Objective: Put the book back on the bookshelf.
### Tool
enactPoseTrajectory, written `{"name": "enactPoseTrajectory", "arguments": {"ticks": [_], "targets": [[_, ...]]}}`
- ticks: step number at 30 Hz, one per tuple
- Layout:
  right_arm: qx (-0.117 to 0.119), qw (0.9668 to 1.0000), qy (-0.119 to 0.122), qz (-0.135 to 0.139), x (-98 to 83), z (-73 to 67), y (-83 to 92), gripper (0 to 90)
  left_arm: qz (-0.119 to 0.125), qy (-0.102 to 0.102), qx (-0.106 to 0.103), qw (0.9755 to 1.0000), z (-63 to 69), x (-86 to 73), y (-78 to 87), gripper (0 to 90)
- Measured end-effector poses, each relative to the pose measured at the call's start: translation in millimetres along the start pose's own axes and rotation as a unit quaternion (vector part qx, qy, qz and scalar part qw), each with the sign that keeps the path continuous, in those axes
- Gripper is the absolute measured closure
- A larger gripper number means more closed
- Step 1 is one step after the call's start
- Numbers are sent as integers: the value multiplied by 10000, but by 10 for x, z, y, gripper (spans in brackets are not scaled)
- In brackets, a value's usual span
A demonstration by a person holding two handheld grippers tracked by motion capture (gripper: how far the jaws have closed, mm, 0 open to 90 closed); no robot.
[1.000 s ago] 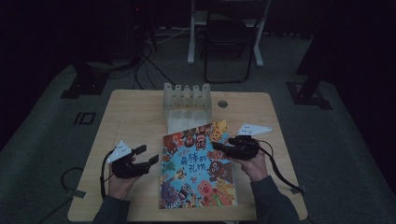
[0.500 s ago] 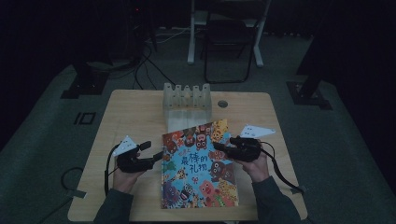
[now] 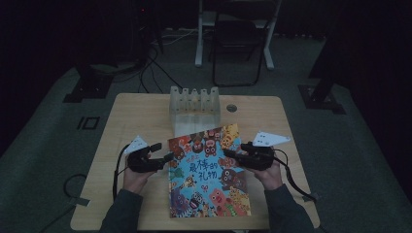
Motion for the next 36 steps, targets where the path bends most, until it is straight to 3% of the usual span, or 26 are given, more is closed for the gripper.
{"name": "enactPoseTrajectory", "arguments": {"ticks": [11, 18, 26, 31, 36], "targets": [[54, 9997, 209, 79, -3, -27, 46, 659, -27, 274, -315, 9991, -79, 40, -195, 218], [88, 9996, 237, 145, -22, -25, 61, 659, -69, 488, -744, 9960, -122, 42, -244, 211], [136, 9997, 147, 117, -33, 6, 78, 659, -116, 494, -702, 9962, -87, 49, -250, 209], [202, 9997, 95, 87, -41, 31, 118, 658, -56, 609, -809, 9948, -72, 75, -214, 224], [267, 9995, 118, 76, -42, 28, 154, 662, -32, 508, -766, 9958, -35, 121, -186, 231]]}}
Point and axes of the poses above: each handheld gripper's, and its own axes: y roughly backward along the jaws, x roughly out of its top, z roughly to its right, the point moved 1 cm from there along -y, roughly forward along the jaws, and after that the axes turned 8 degrees about x, right-handed, at the moved point
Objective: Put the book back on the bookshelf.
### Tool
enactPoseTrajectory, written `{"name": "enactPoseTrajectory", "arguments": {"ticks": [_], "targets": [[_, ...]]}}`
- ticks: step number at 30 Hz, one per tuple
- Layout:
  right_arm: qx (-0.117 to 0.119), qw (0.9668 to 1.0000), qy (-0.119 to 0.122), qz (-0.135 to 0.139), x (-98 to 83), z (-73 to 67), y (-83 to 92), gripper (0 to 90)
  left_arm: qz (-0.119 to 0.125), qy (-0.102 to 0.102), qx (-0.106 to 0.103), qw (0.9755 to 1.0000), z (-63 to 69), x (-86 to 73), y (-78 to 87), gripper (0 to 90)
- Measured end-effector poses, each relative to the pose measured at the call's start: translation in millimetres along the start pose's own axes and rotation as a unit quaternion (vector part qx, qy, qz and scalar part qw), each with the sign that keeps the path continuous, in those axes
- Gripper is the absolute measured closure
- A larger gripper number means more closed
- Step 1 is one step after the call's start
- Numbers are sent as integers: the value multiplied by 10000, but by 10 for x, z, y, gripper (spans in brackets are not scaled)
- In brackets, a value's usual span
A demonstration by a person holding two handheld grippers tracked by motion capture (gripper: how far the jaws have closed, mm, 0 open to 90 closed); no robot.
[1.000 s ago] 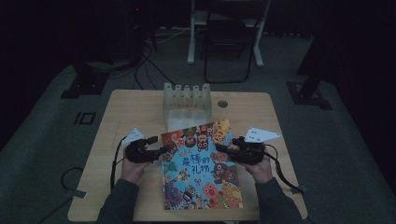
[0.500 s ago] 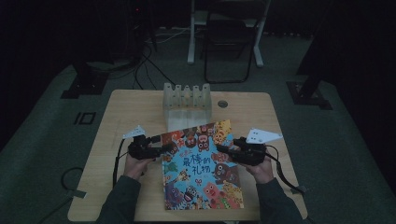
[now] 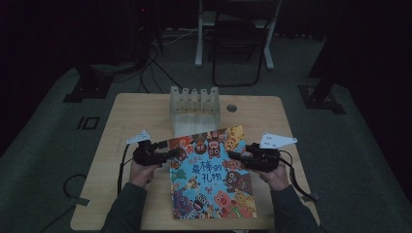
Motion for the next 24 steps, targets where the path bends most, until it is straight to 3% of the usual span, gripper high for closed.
{"name": "enactPoseTrajectory", "arguments": {"ticks": [10, 19, 24], "targets": [[-44, 10000, 40, 79, 7, 29, 104, 661, 286, -222, 31, 9993, 134, 148, 122, 250], [-30, 10000, 57, 74, 26, 26, 145, 663, 473, -277, 4, 9985, 197, 202, 210, 258], [-42, 10000, 38, 71, 25, 48, 173, 656, 697, -375, -35, 9969, 282, 280, 303, 258]]}}
Point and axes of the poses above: each handheld gripper's, and its own axes: y roughly backward along the jaws, x roughly out of its top, z roughly to its right, the point moved 1 cm from there along -y, roughly forward along the jaws, and after that the axes turned 8 degrees about x, right-handed, at the moved point
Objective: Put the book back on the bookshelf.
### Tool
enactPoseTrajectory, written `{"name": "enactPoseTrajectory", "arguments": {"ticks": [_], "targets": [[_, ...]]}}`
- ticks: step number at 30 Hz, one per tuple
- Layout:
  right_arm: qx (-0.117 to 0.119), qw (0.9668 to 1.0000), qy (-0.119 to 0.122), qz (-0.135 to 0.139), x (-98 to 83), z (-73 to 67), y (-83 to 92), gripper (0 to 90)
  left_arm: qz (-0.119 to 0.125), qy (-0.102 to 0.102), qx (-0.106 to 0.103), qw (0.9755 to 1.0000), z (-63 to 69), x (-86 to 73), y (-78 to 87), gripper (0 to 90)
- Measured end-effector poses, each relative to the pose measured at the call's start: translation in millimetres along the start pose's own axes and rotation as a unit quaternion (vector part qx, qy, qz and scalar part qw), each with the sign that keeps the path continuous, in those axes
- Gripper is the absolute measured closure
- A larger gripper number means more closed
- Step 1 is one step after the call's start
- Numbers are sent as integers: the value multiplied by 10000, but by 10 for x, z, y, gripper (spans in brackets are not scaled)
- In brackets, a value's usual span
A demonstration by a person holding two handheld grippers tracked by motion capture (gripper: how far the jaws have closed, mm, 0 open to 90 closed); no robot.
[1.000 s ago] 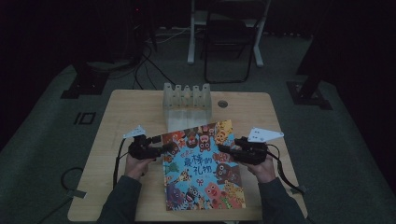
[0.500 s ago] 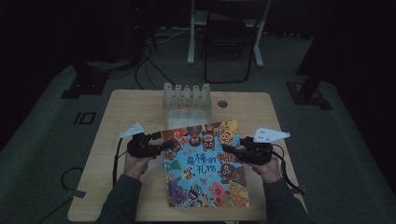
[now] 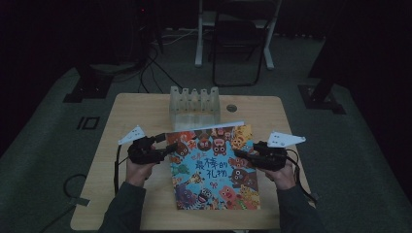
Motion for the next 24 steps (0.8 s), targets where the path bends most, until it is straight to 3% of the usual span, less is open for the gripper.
{"name": "enactPoseTrajectory", "arguments": {"ticks": [11, 15, 22, 24], "targets": [[-90, 9999, -62, -100, -28, 56, 28, 648, 392, -212, -110, 9989, 131, 186, 119, 303], [-106, 9998, -81, -112, -61, 72, 45, 643, 461, -436, -93, 9979, 221, 237, 176, 324], [-199, 9995, 47, -245, -77, 75, 60, 615, 635, -626, -177, 9959, 350, 324, 231, 358], [-225, 9995, 47, -235, -90, 84, 62, 612, 617, -763, -113, 9951, 387, 337, 236, 359]]}}
Point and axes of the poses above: each handheld gripper's, and its own axes: y roughly backward along the jaws, x roughly out of its top, z roughly to its right, the point moved 1 cm from there along -y, roughly forward along the jaws, and after that the axes turned 8 degrees about x, right-handed, at the moved point
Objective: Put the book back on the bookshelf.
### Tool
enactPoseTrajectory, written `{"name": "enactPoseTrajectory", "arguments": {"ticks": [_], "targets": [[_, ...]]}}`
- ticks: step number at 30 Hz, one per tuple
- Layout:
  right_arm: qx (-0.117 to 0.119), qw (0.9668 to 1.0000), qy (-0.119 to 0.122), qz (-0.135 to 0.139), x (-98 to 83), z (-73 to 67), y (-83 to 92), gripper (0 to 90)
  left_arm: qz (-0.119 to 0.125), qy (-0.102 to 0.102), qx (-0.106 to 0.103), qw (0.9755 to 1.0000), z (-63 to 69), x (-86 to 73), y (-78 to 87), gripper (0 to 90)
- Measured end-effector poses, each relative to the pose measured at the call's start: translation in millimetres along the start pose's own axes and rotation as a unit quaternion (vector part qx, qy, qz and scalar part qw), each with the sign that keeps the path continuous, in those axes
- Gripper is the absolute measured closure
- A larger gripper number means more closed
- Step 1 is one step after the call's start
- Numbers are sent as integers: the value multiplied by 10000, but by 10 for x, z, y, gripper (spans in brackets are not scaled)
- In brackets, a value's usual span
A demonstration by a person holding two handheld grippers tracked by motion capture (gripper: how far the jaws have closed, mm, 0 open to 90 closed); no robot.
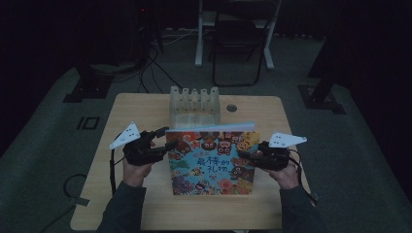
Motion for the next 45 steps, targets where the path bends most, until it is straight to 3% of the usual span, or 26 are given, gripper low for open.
{"name": "enactPoseTrajectory", "arguments": {"ticks": [5, 24, 28, 32, 39, 45], "targets": [[-43, 10000, -50, 48, -30, 27, 3, 609, 29, -78, -19, 10000, 47, 23, 24, 375], [-128, 9996, 226, 146, -33, 1, 46, 606, 178, -291, -14, 9994, 205, 58, 102, 380], [-60, 9993, 332, 166, -55, -27, 81, 600, 319, -319, -178, 9988, 250, 10, 184, 432], [-22, 9987, 476, 185, -64, -85, 143, 601, 323, -519, -251, 9978, 304, -1, 232, 458], [12, 9983, 552, 209, -62, -128, 236, 584, 422, -713, -245, 9963, 313, -29, 252, 579], [-126, 9982, 521, 257, -112, -107, 370, 597, 418, -788, -242, 9957, 323, -40, 237, 625]]}}
Point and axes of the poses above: each handheld gripper's, and its own axes: y roughly backward along the jaws, x roughly out of its top, z roughly to its right, the point moved 1 cm from there along -y, roughly forward along the jaws, and after that the axes turned 8 degrees about x, right-handed, at the moved point
